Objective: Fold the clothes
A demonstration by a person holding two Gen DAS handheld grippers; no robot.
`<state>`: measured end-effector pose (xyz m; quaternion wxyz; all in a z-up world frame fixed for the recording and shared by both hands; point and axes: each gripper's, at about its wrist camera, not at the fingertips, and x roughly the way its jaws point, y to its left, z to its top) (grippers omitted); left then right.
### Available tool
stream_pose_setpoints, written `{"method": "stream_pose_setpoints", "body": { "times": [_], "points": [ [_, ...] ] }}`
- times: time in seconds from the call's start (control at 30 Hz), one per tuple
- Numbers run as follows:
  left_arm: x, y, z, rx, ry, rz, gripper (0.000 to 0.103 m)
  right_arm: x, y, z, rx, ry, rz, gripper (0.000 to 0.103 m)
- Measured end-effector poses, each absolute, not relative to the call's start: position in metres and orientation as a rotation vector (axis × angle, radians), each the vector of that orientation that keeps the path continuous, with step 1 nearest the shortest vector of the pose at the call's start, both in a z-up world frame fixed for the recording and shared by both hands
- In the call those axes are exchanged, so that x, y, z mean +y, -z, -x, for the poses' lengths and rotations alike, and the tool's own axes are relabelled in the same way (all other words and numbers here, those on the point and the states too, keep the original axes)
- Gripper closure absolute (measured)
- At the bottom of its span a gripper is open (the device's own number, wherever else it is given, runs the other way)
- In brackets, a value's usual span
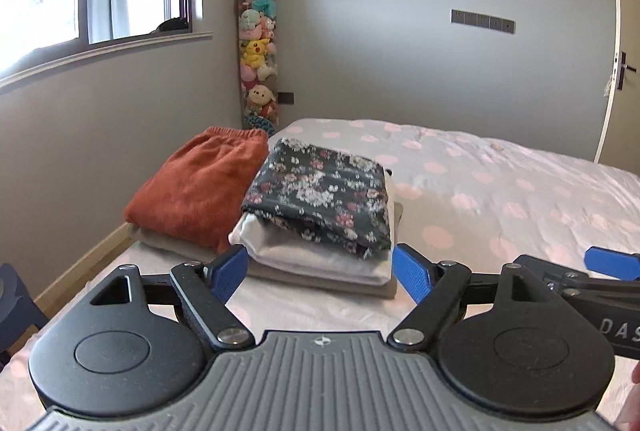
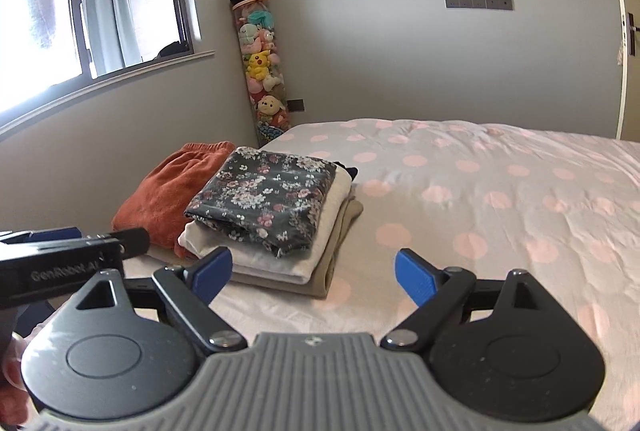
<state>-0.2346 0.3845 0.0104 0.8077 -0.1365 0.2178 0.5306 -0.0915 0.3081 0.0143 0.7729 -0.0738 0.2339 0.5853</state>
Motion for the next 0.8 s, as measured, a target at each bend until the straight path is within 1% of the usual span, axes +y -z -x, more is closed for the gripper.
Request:
{"method": "stream_pose_setpoints", "body": {
  "times": [0.4, 0.8],
  "points": [
    [0.356, -0.001, 0.225, 0.471, -1.106, 0.317, 0.024, 0.277, -0.016, 0.100, 0.445, -1.253, 0.191, 0.012],
    [0.342, -0.005, 0.226, 0.462, -1.102, 0.328, 0.024, 0.263, -0.015, 0.101, 0.454, -1.242, 0.165, 0.012]
  ]
}}
